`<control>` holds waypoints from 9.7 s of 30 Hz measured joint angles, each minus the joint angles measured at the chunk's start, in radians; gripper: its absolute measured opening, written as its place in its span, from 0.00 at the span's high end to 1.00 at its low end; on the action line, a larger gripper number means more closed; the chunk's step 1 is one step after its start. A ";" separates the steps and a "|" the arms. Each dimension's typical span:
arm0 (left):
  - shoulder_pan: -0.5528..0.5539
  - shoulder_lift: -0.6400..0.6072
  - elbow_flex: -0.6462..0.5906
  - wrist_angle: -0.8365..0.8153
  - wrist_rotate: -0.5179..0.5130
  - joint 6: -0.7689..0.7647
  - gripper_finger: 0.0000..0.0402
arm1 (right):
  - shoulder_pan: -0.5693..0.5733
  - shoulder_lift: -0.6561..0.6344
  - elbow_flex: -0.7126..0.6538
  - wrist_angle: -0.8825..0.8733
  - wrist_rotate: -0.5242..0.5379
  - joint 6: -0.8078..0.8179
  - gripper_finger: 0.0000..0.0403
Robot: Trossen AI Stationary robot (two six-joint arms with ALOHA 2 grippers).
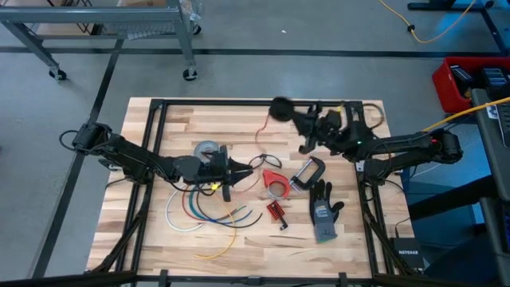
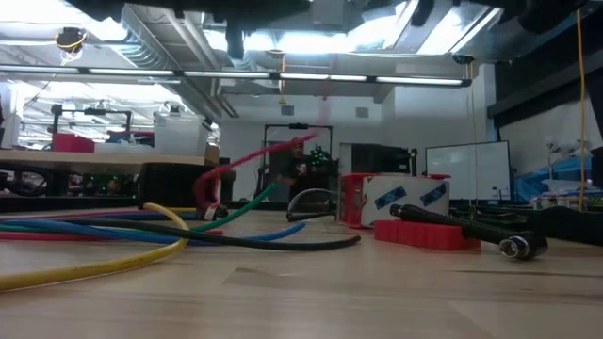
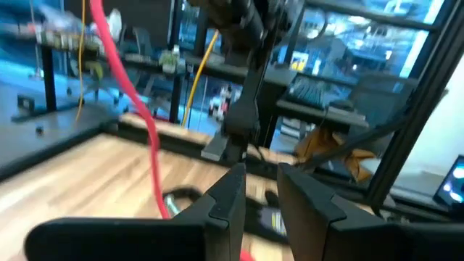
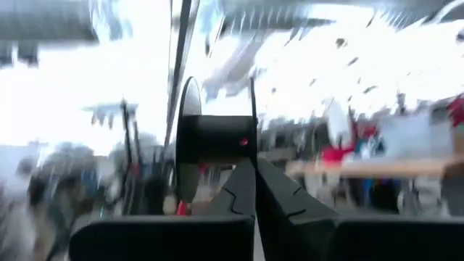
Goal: Coil cords
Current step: Coil the red wire onto the spool
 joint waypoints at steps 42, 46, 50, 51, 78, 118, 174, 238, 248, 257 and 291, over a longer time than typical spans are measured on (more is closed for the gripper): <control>-0.001 -0.006 0.000 -0.002 0.000 0.211 0.82 | 0.000 -0.296 0.000 -0.504 -0.430 0.248 1.00; 0.000 -0.006 0.000 -0.020 0.000 0.212 0.82 | 0.000 -0.234 -0.001 -0.607 -0.190 0.177 1.00; 0.010 -0.006 0.000 -0.056 0.000 0.169 0.82 | -0.001 -0.137 -0.001 -0.575 -0.140 0.156 1.00; 0.014 -0.005 0.000 -0.066 -0.001 0.145 0.82 | 0.000 -0.113 -0.001 -0.550 -0.154 0.156 1.00; 0.085 0.108 0.000 -0.047 0.001 -0.120 0.82 | 0.000 0.166 0.046 -0.168 -0.301 0.129 1.00; 0.096 0.106 0.001 0.061 0.011 -0.025 0.54 | 0.000 0.169 0.049 -0.165 -0.261 0.129 1.00; 0.104 0.058 0.084 -0.355 -0.049 -0.397 0.99 | 0.000 0.072 0.049 -0.349 -0.113 0.056 1.00; 0.236 0.158 0.391 -0.692 0.308 -0.462 1.00 | 0.000 0.224 0.135 -0.749 0.105 -0.124 1.00; 0.261 0.067 0.391 -0.850 0.299 -0.423 1.00 | 0.001 0.219 0.134 -0.772 -0.084 -0.064 1.00; 0.260 -0.036 0.391 -1.086 0.231 -0.418 1.00 | 0.001 0.150 0.134 -0.778 -0.111 -0.060 1.00; 0.152 0.041 0.389 -1.106 0.177 -0.277 0.67 | 0.000 0.047 0.134 -0.540 -0.170 -0.075 1.00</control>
